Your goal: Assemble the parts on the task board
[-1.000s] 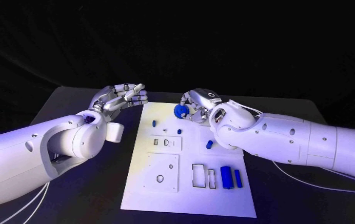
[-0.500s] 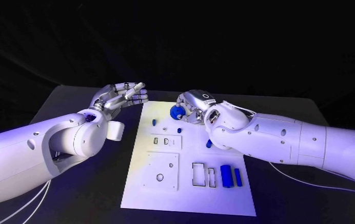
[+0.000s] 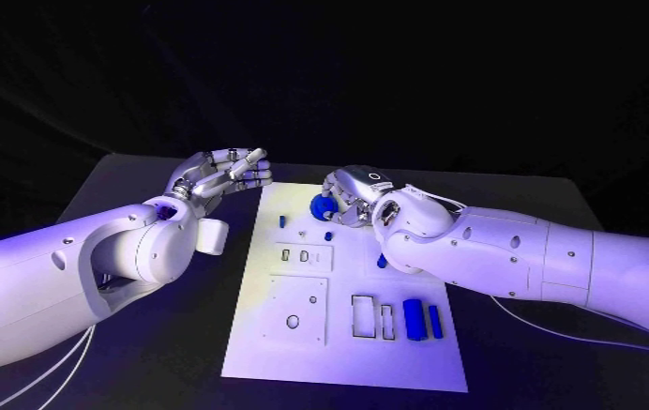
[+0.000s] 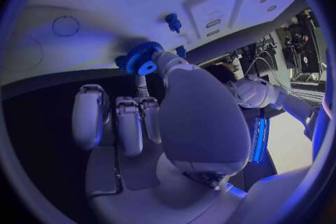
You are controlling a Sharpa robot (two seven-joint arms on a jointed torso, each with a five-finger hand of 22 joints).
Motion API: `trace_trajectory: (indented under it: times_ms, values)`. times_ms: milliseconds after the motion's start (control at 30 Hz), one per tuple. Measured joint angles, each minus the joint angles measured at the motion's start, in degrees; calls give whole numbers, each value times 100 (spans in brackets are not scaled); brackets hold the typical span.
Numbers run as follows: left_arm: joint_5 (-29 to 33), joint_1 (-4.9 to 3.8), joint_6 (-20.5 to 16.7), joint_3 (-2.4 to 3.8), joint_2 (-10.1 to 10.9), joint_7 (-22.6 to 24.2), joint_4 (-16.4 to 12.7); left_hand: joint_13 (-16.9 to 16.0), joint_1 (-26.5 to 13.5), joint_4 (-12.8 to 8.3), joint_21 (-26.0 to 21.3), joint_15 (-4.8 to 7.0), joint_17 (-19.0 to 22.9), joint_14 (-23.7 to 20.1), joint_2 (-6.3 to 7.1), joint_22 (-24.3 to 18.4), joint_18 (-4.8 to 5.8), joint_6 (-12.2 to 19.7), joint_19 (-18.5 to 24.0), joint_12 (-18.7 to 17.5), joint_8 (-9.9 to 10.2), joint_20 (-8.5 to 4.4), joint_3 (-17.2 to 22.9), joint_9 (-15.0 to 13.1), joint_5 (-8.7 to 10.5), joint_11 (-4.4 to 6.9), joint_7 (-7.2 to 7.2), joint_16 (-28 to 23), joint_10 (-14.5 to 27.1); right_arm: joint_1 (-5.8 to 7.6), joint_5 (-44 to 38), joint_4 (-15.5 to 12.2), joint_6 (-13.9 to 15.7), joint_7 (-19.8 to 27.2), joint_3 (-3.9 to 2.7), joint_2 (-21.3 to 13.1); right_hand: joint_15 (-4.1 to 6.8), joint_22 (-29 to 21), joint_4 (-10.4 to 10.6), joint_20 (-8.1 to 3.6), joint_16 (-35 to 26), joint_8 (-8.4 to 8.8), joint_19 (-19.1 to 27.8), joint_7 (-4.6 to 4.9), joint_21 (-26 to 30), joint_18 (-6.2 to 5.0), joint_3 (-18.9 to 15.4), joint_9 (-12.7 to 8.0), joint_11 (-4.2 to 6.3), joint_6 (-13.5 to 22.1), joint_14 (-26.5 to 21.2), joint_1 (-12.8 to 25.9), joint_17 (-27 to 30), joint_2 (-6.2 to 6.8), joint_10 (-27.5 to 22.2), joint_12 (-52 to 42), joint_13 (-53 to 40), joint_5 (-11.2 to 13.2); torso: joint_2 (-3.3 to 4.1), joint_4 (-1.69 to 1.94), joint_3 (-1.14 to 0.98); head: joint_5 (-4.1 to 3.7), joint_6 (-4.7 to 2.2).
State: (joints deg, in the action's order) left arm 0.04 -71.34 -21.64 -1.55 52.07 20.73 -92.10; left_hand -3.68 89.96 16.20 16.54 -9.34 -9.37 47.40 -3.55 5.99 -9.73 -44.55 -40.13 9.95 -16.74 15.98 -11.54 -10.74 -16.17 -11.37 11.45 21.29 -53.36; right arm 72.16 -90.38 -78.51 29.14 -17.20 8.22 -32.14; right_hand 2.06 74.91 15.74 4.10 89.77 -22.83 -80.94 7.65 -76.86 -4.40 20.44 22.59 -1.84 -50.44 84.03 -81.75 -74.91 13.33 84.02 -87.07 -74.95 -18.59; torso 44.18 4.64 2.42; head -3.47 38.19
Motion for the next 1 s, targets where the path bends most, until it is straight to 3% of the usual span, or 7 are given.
trace_trajectory:
  times_ms: [200,367,500,900,1000]
  values:
    - [0,0,8,2,6,-14,-1,0,0,0,0,0,0,0,0,0,0,0,0,0,0,0,0,0,0,0,0,0,0,-4,0,64,-20,0,10,34,0,0,-7,0,0,3,0,-4,0,0,42,20,0,3,0,7,0,7,0,0,0,11,3,-2,-4,-3,1]
    - [0,0,11,1,11,-24,-2,0,0,0,0,0,0,0,0,0,0,21,0,0,0,0,0,0,0,0,-21,0,0,-11,0,112,-23,-5,15,56,-24,-2,-9,10,0,237,10,-77,21,0,119,-37,-22,30,1,103,0,79,2,111,1,102,4,1,-4,-12,-8]
    - [0,0,13,1,16,-30,-5,0,0,0,0,0,0,0,0,0,0,21,0,-20,0,0,0,0,0,0,-21,0,0,-14,1,127,-23,-7,19,63,-75,-24,-9,42,0,434,43,23,43,0,166,-133,-94,266,-9,151,0,80,-9,194,1,281,5,3,-4,-4,-9]
    - [0,0,17,0,26,-48,-8,0,0,0,0,0,0,0,0,1,0,21,0,-25,0,0,0,0,0,0,-21,0,0,-13,14,142,-16,-24,18,88,-94,-32,-9,63,0,488,63,54,67,0,166,-168,-109,297,11,199,0,129,6,209,2,330,4,1,-3,3,-8]
    - [0,-1,18,0,28,-52,-8,0,0,0,0,0,0,0,0,1,0,21,0,-25,0,0,0,0,0,0,-21,0,0,-13,24,106,-16,-23,18,75,-98,-32,-9,84,0,488,42,54,67,0,166,-174,-109,297,6,235,0,92,6,209,2,330,3,1,-1,4,-7]
